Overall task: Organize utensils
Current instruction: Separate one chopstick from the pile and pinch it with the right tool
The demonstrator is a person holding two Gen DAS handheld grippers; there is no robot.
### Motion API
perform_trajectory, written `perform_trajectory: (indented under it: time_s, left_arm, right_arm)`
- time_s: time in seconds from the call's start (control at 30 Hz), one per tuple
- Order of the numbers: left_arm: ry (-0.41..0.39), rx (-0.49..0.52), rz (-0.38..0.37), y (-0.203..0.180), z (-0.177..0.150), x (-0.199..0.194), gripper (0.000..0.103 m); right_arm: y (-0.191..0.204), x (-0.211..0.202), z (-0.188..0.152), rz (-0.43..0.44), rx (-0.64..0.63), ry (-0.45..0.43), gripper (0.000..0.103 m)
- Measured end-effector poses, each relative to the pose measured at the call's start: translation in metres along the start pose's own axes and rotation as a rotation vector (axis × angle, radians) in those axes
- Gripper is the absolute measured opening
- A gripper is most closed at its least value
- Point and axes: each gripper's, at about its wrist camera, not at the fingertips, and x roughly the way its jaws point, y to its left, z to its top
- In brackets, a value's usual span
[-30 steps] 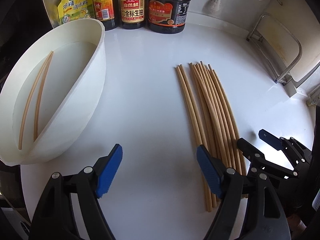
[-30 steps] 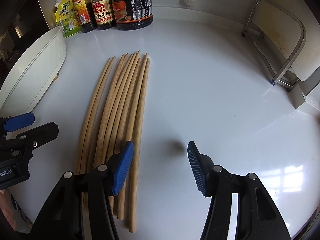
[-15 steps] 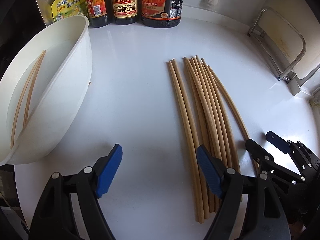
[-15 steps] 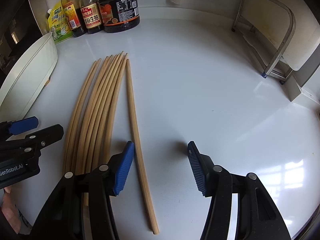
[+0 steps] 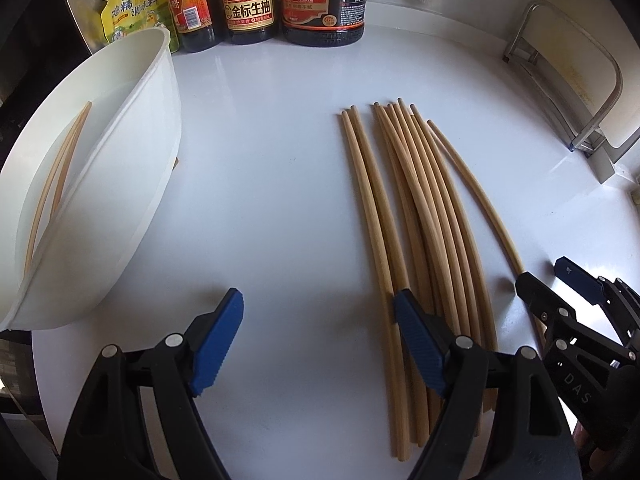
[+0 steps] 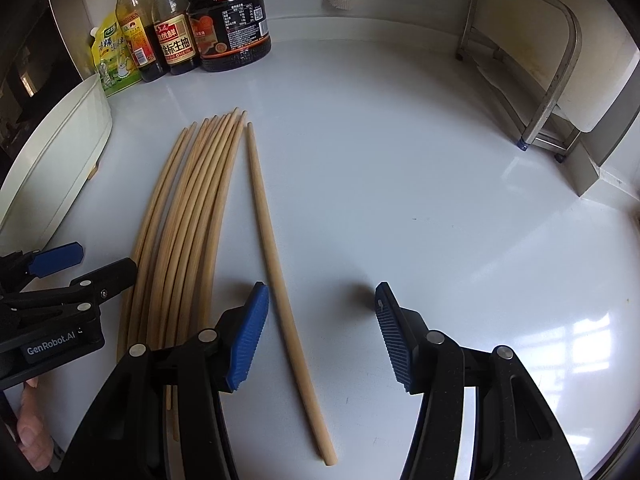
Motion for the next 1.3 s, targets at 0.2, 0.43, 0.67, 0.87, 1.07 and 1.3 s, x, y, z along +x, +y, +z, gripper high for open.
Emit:
perform_trajectory:
  time_s: [0.2, 0.43, 0.67, 0.87, 1.07, 1.3]
  left_arm:
    - [0.003, -0.01, 0.014, 0.0, 0.002, 0.005, 0.078]
    - [-0.016, 0.008, 0.01, -0.004, 0.003, 0.002, 0.065]
    - [-0.026, 0.054, -0.014, -0.014, 0.002, -0.004, 0.019]
    - [0.0, 0.06, -0.044, -0.015, 0.006, -0.002, 0.007]
    - [0.003, 0.068, -0.077, -0.008, 0.008, -0.012, 0.007]
    - [-0.045, 0.069, -0.103, 0.009, 0.021, -0.048, 0.007]
  right_arm:
    - [0.003, 0.002, 0.002, -0.004, -0.013, -0.004, 0.053]
    - [0.0, 0.006, 0.007, -0.017, -0.027, -0.021, 0.053]
    - [0.009, 0.01, 0.015, 0.023, -0.088, -0.008, 0.045]
    - [0.017, 0.009, 0.017, 0.008, -0.097, -0.009, 0.007]
    - [0.006, 0.002, 0.017, 0.054, 0.005, 0.005, 0.006]
    - [0.016, -0.036, 0.025, 0.077, 0.027, -0.043, 0.006]
